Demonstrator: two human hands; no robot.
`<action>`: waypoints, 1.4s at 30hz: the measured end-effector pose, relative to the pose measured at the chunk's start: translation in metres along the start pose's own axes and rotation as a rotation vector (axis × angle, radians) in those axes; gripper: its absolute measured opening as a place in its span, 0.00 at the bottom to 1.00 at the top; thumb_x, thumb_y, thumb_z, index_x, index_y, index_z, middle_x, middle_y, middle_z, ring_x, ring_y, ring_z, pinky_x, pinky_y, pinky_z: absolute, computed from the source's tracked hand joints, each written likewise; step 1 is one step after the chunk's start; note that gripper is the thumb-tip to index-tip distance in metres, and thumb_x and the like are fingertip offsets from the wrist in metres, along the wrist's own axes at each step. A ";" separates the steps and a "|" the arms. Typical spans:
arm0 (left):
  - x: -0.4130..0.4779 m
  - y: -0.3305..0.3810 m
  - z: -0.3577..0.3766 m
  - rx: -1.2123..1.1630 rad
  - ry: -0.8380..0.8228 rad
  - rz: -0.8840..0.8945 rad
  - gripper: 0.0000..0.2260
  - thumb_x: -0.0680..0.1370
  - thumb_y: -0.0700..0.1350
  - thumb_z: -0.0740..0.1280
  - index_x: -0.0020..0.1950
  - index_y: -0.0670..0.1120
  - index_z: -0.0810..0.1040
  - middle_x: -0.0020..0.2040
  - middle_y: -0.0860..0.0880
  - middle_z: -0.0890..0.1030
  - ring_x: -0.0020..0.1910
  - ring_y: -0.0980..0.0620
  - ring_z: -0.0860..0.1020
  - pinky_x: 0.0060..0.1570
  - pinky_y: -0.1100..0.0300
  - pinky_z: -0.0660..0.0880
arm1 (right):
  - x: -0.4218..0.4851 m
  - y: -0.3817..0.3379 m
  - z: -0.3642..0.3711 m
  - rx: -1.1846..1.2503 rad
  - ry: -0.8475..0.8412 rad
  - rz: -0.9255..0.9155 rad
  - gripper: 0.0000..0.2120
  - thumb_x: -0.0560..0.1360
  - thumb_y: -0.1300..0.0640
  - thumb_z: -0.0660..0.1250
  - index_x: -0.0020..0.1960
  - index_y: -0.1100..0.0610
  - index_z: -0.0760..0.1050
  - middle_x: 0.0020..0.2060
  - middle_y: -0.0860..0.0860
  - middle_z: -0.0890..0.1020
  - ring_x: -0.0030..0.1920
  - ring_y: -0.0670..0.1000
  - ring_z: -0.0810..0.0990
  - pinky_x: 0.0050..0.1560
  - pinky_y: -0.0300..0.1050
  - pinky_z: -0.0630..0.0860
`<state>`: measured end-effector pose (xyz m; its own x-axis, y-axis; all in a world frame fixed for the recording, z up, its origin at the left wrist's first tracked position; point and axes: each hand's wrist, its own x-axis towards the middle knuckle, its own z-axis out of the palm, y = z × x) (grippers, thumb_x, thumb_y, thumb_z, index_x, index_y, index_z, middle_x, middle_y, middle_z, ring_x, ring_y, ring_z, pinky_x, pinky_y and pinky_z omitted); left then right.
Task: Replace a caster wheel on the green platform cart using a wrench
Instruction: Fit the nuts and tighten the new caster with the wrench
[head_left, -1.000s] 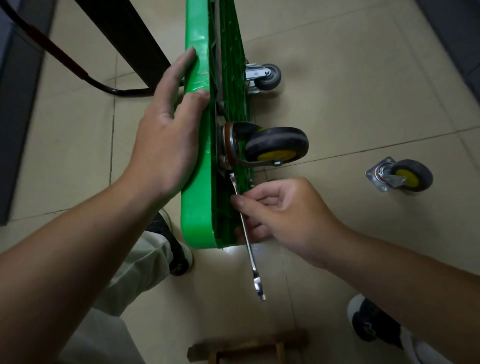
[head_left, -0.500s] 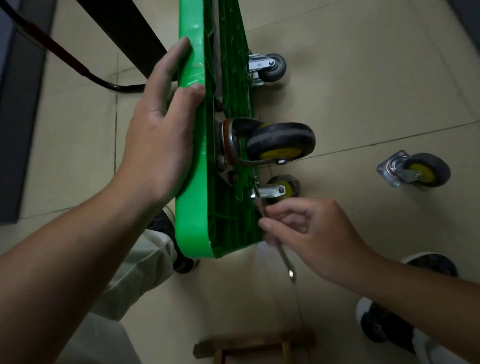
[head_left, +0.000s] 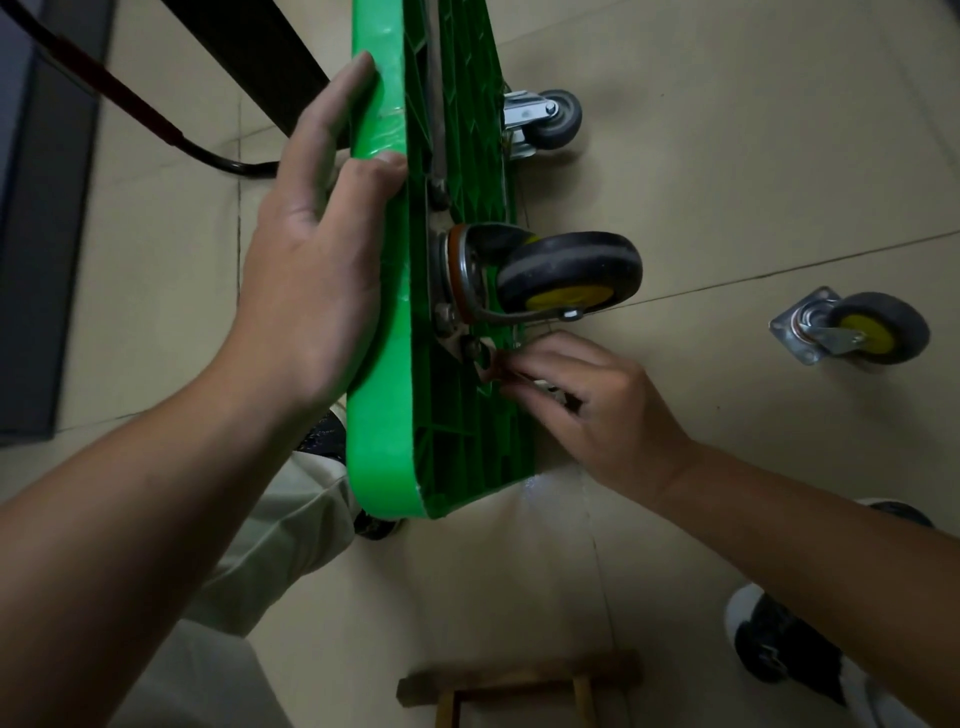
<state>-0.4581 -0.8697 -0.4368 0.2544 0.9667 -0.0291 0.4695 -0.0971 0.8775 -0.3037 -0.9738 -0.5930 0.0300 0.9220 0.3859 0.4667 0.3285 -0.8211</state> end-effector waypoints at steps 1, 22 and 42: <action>0.000 0.000 0.000 -0.002 -0.001 0.004 0.24 0.81 0.54 0.60 0.78 0.66 0.66 0.62 0.65 0.75 0.51 0.64 0.81 0.51 0.53 0.82 | 0.000 0.002 0.002 -0.006 -0.001 -0.021 0.10 0.76 0.67 0.73 0.57 0.67 0.83 0.48 0.58 0.84 0.48 0.54 0.83 0.53 0.43 0.80; 0.002 -0.002 0.006 -0.011 0.031 0.009 0.21 0.87 0.46 0.60 0.80 0.49 0.65 0.73 0.51 0.74 0.72 0.53 0.75 0.72 0.44 0.73 | 0.005 0.013 0.016 0.063 0.087 0.035 0.09 0.74 0.67 0.75 0.54 0.66 0.84 0.48 0.58 0.84 0.50 0.52 0.82 0.56 0.35 0.76; 0.001 0.006 0.006 -0.055 0.008 -0.005 0.22 0.86 0.44 0.61 0.81 0.49 0.64 0.73 0.53 0.73 0.73 0.53 0.74 0.73 0.46 0.72 | -0.009 -0.024 0.023 0.288 0.072 0.318 0.06 0.78 0.61 0.71 0.52 0.60 0.84 0.46 0.45 0.83 0.50 0.39 0.82 0.52 0.33 0.75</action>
<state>-0.4498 -0.8709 -0.4341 0.2450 0.9691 -0.0296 0.4235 -0.0795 0.9024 -0.3351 -0.9855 -0.5861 0.1988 0.9733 0.1145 0.1587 0.0834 -0.9838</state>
